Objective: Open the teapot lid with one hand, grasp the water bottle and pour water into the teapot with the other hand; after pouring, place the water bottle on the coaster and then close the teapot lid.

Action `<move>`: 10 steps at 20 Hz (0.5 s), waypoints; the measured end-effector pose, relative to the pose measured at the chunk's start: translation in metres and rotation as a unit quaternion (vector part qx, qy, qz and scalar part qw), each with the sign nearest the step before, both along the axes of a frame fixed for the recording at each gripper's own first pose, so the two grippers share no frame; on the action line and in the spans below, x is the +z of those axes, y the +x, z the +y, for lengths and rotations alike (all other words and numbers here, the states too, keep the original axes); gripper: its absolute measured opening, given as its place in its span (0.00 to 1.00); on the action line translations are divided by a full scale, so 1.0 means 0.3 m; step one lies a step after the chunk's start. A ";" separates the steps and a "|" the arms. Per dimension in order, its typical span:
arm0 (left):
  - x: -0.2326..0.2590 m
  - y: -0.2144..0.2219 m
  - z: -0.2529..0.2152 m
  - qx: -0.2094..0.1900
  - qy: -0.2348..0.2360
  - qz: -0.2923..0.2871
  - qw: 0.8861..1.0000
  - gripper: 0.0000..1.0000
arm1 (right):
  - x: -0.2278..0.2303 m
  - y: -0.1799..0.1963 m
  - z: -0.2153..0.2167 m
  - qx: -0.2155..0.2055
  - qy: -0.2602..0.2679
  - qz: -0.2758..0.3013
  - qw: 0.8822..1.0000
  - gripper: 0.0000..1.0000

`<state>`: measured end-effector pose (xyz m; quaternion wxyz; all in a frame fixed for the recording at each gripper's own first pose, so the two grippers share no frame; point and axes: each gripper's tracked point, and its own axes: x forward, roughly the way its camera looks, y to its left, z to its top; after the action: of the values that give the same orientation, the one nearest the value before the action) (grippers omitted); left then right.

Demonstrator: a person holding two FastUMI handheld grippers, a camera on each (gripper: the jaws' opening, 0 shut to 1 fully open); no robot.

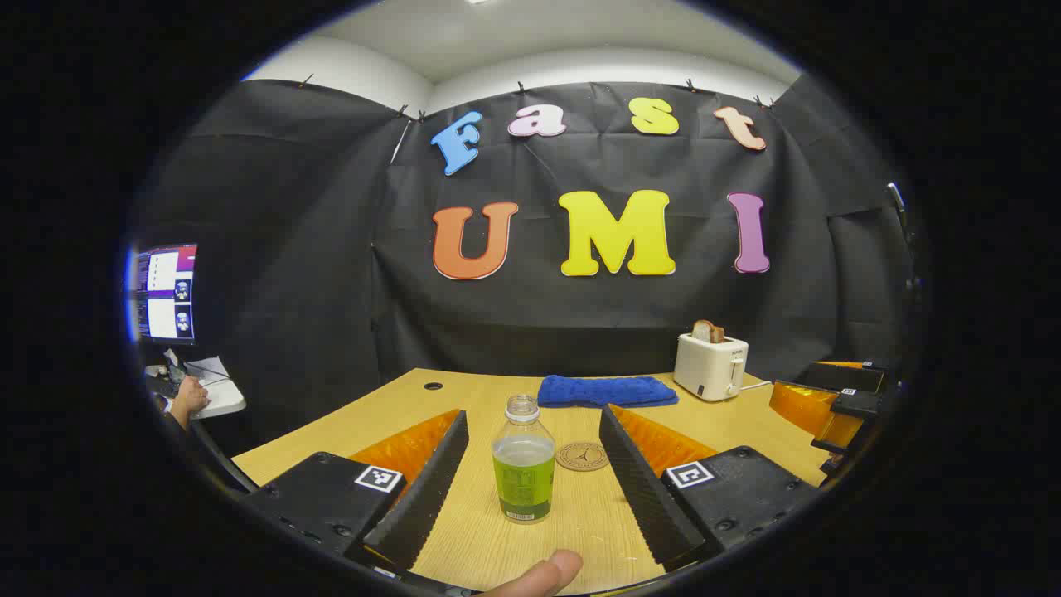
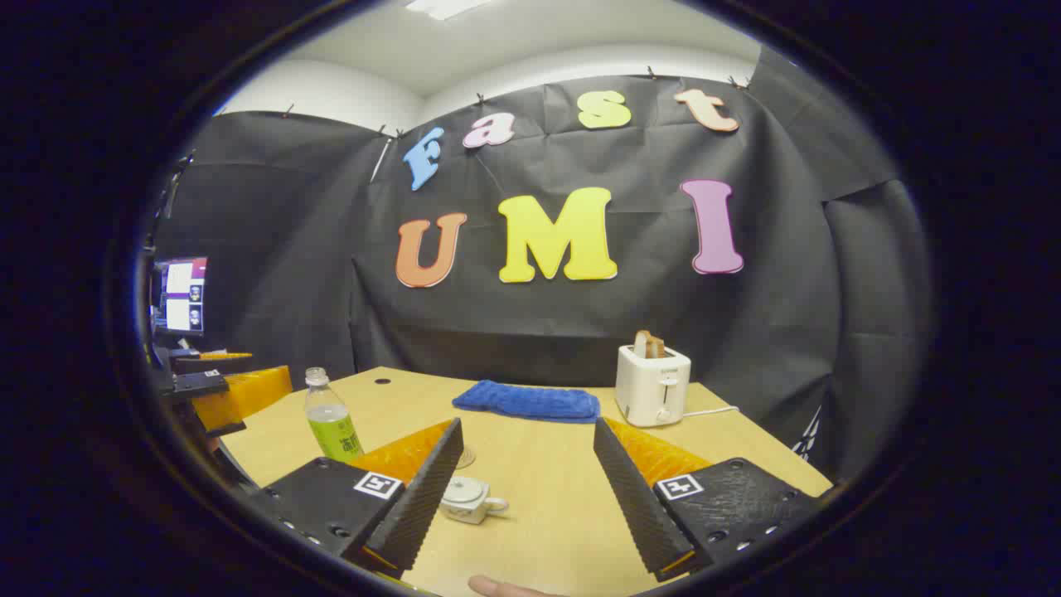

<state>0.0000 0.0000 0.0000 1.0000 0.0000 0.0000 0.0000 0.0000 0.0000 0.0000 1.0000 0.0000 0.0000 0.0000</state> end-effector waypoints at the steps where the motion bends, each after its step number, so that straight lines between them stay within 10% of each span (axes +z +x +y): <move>1: 0.003 -0.001 -0.002 -0.001 0.004 -0.002 1.000 0.99 | -0.013 0.004 0.007 0.004 0.001 0.004 1.000 0.95; 10: 0.013 -0.004 0.006 0.002 0.005 -0.005 1.000 0.99 | -0.001 0.001 0.014 0.005 -0.012 -0.008 1.000 0.95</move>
<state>-0.0011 0.0018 0.0038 1.0000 0.0051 -0.0054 0.0022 0.0004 0.0041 -0.0002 0.9999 -0.0117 -0.0083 0.0054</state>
